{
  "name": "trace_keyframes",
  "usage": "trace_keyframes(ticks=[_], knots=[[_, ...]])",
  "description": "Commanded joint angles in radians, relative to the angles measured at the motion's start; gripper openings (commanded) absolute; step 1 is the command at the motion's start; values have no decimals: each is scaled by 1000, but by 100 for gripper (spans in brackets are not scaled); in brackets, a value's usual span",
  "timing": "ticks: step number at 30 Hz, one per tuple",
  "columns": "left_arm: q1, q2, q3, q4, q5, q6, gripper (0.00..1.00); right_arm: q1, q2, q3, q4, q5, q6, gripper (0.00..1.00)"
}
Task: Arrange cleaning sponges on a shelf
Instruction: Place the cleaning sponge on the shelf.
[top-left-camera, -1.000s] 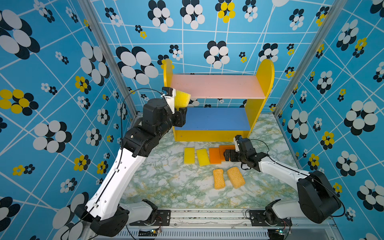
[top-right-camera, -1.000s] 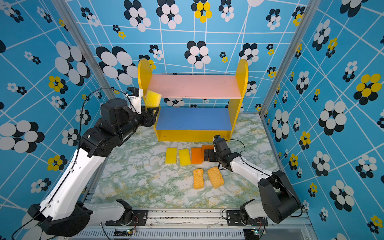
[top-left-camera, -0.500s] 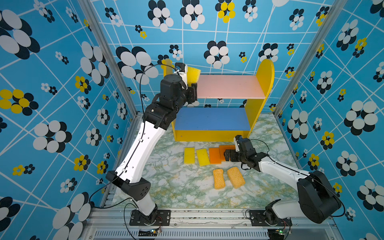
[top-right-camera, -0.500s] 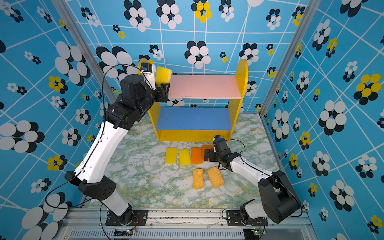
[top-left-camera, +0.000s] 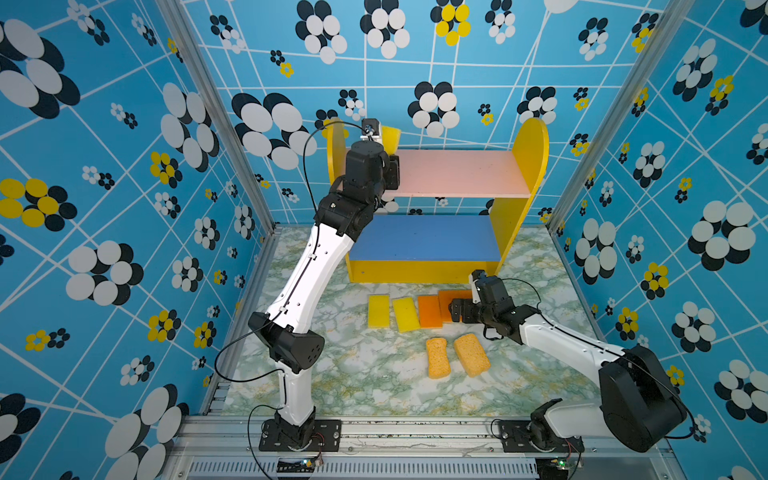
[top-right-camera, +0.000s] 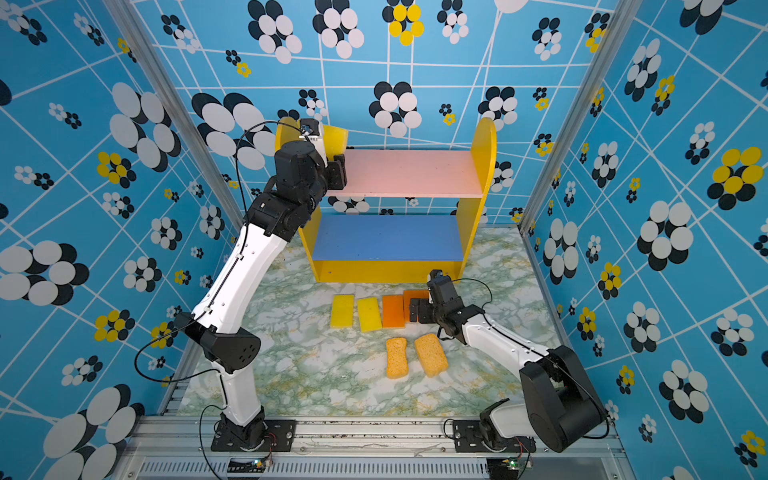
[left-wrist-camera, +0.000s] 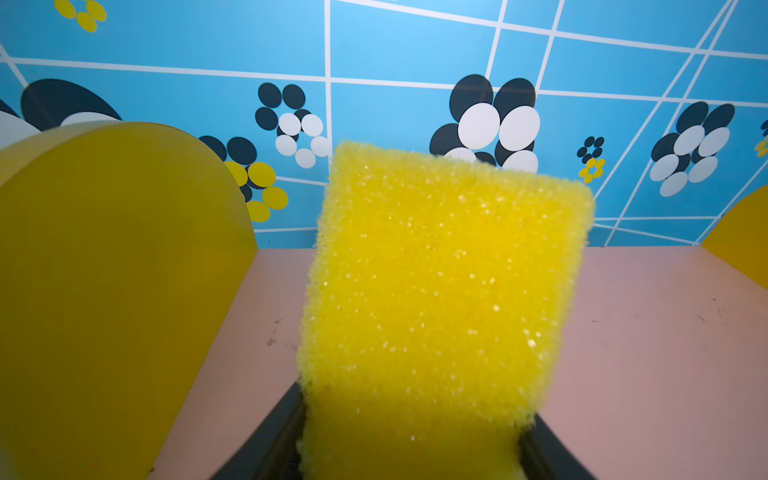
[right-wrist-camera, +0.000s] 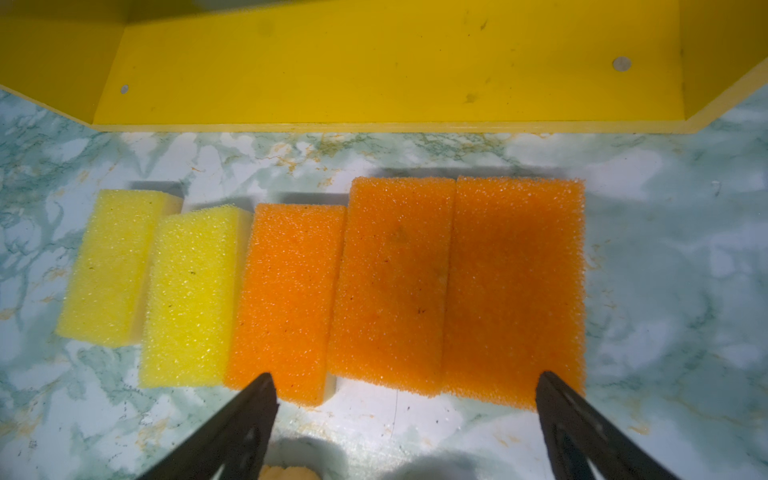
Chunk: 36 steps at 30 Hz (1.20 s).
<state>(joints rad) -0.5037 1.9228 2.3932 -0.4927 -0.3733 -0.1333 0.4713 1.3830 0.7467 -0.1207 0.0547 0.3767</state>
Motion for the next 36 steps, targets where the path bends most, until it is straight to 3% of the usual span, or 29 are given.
trace_keyframes(ticks=[1,21,28,36], knots=[[14,22,44,35,-53,15,62,9,7,-5,-14,19,-26,99],[30,89,43,-48,-64,-8,66,9,2,-8,-10,20,-22,99],[30,90,39,-69,-78,-10,78,9,7,-1,-10,17,-21,99],[29,91,38,-77,-84,-14,82,8,1,-5,-10,17,-18,99]])
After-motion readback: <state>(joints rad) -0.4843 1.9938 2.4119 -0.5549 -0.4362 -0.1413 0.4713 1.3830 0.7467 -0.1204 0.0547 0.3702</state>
